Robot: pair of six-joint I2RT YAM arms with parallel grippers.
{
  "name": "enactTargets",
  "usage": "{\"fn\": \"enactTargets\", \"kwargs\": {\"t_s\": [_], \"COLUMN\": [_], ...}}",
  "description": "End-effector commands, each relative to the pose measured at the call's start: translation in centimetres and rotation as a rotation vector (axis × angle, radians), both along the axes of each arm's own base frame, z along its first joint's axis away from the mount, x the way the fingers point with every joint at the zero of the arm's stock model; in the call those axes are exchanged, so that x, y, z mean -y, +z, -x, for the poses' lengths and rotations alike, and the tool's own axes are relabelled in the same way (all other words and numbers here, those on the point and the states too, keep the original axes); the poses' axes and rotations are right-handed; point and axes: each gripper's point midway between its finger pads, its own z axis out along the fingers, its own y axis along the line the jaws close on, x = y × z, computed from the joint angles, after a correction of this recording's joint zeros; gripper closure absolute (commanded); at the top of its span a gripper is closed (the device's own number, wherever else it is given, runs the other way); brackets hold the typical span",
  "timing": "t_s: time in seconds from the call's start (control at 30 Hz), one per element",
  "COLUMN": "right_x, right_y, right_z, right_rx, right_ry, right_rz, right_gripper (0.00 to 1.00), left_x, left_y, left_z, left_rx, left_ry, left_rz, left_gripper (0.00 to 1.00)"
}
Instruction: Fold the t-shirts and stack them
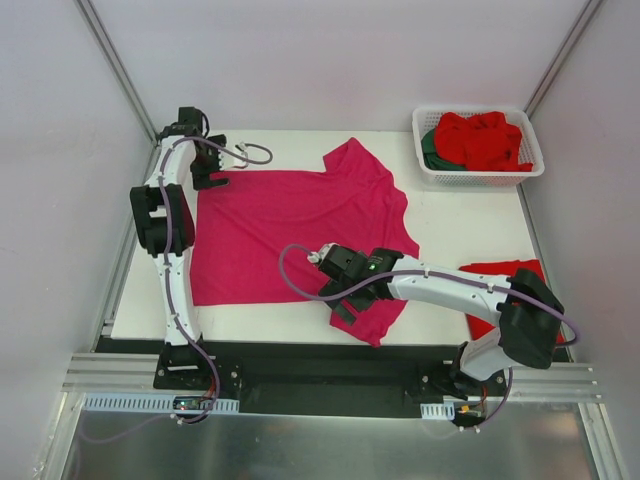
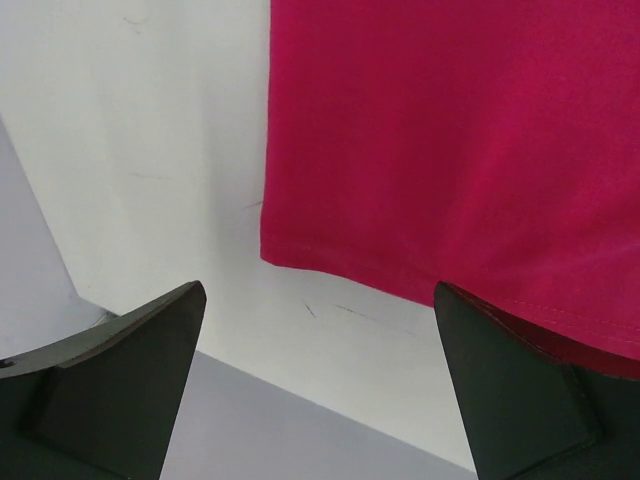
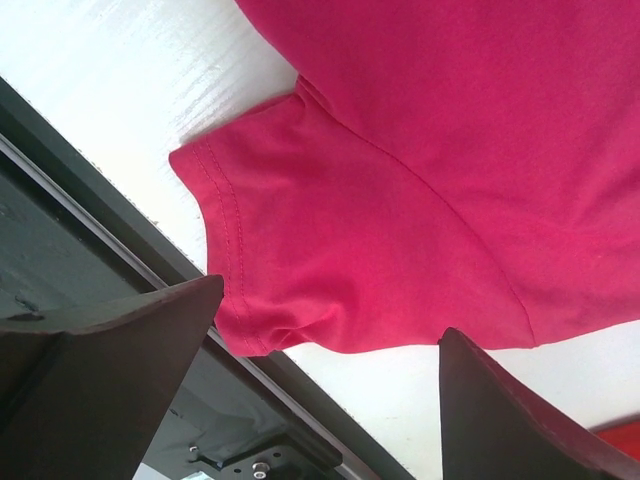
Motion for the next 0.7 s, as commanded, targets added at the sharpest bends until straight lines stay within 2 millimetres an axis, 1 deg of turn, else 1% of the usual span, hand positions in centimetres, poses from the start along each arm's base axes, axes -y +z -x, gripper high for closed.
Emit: {"fn": "enactTargets", "kwargs": {"t_s": [0.0, 0.03, 0.07, 0.13, 0.17, 0.2, 0.23, 0.27, 0.3, 0.33, 0.4, 0.43, 0.67], "right_x": [-0.2, -0.4, -0.4, -0.2, -0.2, -0.1, -0.2, -0.1, -0.2, -0.2, -0.1, -0.2, 0.2], "right_y": [0.9, 1.1, 1.0, 1.0, 1.0, 1.0, 1.0, 0.8, 0.8, 0.7, 0.6, 0.6, 0.6], "right_z": [-0.3, -0.4, -0.3, -0.3, -0.4, -0.4, -0.4, -0.3, -0.3, -0.3, -0.2, -0.2, -0.1], "right_rx": [0.006, 0.006, 0.002, 0.004, 0.006, 0.006, 0.007, 0.002, -0.001, -0.004, -0.008, -0.008, -0.008], "right_ry": [-0.014, -0.01, -0.006, 0.002, 0.0, -0.002, 0.0, 0.0, -0.002, -0.002, -0.006, -0.009, -0.027], "right_rz": [0.007, 0.003, 0.01, 0.019, 0.02, 0.022, 0.019, 0.025, 0.023, 0.023, 0.025, 0.022, 0.031], "right_gripper": [0.04, 0.04, 0.04, 0.04, 0.04, 0.04, 0.04, 0.04, 0.04, 0.04, 0.04, 0.04, 0.04], "left_x": [0.0, -0.1, -0.2, -0.5, -0.6, -0.8, -1.0, -1.0, -1.0, -1.0, -1.2, -1.3, -1.6], "left_y": [1.3, 1.1, 0.4, 0.4, -0.3, -0.3, 0.2, -0.5, -0.1, -0.8, -1.2, -2.0, -3.4], "left_z": [-0.3, -0.3, -0.5, -1.0, -1.2, -1.5, -2.2, -2.6, -3.2, -3.3, -3.6, -3.6, -4.1], "left_rx": [0.017, 0.015, 0.004, 0.014, 0.006, 0.012, 0.036, 0.033, 0.052, 0.044, 0.046, 0.035, 0.037], "left_ry": [-0.009, -0.004, 0.005, 0.012, 0.012, 0.016, 0.024, 0.028, 0.03, 0.031, 0.03, 0.03, 0.038], "left_rz": [-0.012, -0.015, -0.013, -0.025, -0.025, -0.03, -0.037, -0.038, -0.039, -0.038, -0.046, -0.052, -0.069], "left_gripper": [0.01, 0.01, 0.01, 0.01, 0.01, 0.01, 0.01, 0.01, 0.01, 0.01, 0.01, 0.01, 0.01]}}
